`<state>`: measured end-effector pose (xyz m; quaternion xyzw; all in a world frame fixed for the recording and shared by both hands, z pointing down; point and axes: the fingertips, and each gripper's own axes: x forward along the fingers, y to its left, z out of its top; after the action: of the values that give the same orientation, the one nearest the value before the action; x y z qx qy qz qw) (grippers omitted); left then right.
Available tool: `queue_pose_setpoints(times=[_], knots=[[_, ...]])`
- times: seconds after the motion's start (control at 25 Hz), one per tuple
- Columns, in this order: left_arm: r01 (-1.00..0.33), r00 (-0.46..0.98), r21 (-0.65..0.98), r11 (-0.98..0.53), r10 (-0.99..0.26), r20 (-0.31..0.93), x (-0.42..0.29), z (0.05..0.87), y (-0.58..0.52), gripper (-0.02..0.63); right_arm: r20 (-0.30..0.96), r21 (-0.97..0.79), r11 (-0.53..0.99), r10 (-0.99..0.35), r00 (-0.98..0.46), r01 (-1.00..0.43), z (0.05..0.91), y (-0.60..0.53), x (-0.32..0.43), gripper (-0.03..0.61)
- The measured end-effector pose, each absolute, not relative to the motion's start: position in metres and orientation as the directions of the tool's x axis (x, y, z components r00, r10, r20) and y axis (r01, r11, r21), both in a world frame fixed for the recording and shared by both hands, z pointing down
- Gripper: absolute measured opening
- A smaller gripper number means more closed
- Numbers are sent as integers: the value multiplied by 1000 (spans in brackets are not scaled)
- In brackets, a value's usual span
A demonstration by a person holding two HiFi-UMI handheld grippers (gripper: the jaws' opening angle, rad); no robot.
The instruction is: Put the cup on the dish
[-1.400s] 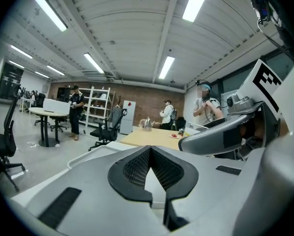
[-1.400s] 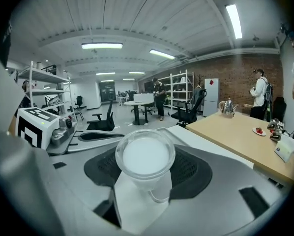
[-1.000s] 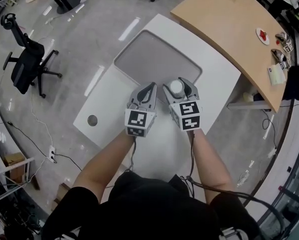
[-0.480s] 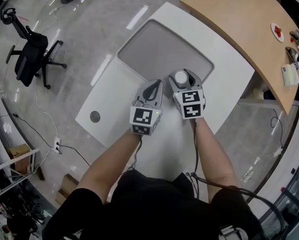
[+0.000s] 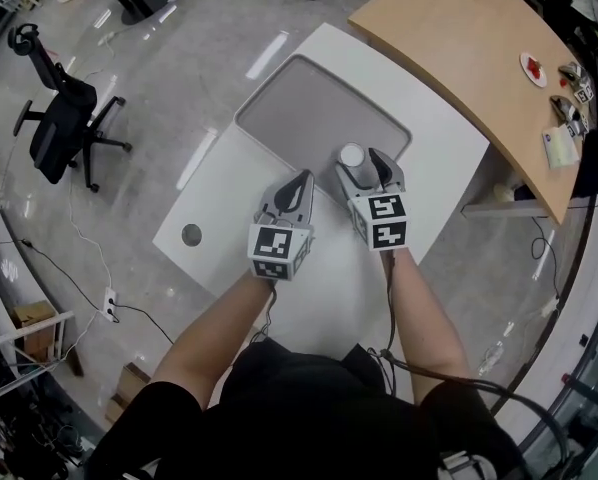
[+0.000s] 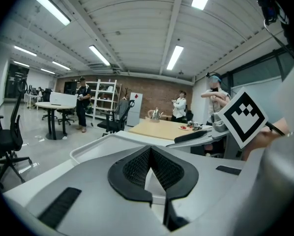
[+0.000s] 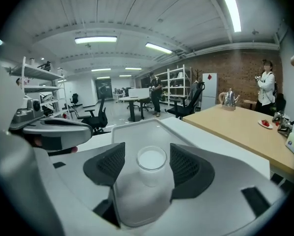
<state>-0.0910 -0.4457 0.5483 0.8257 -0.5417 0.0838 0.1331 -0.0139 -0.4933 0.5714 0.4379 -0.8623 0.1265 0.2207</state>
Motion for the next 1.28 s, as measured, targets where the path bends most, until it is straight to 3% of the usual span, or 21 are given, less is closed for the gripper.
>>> queue_pose_setpoints(times=[0.2,0.28,0.36,0.48,0.8,1.28], knots=[[-905,426,114,-411,-879,212,-85,501,-412,6,369,-60,550,-763,-531,-833,505,-442,-1,238],[-900,436,108,-423,-880,188,-81,481,-396,6,316,-65,520,-799,-512,-852,478,-421,6,124],[-896,442,116,-428,-881,170,-76,464,-376,6,280,-63,498,-823,-494,-865,454,-396,12,62],[-889,456,116,-443,-880,136,-67,436,-346,6,222,-55,482,-848,-481,-875,420,-358,18,21],[-872,486,103,-479,-871,69,-53,377,-281,6,74,-14,489,-869,-489,-872,364,-281,19,12],[-845,532,103,-524,-845,60,-33,365,-248,6,70,2,504,-862,-502,-864,355,-248,21,12]])
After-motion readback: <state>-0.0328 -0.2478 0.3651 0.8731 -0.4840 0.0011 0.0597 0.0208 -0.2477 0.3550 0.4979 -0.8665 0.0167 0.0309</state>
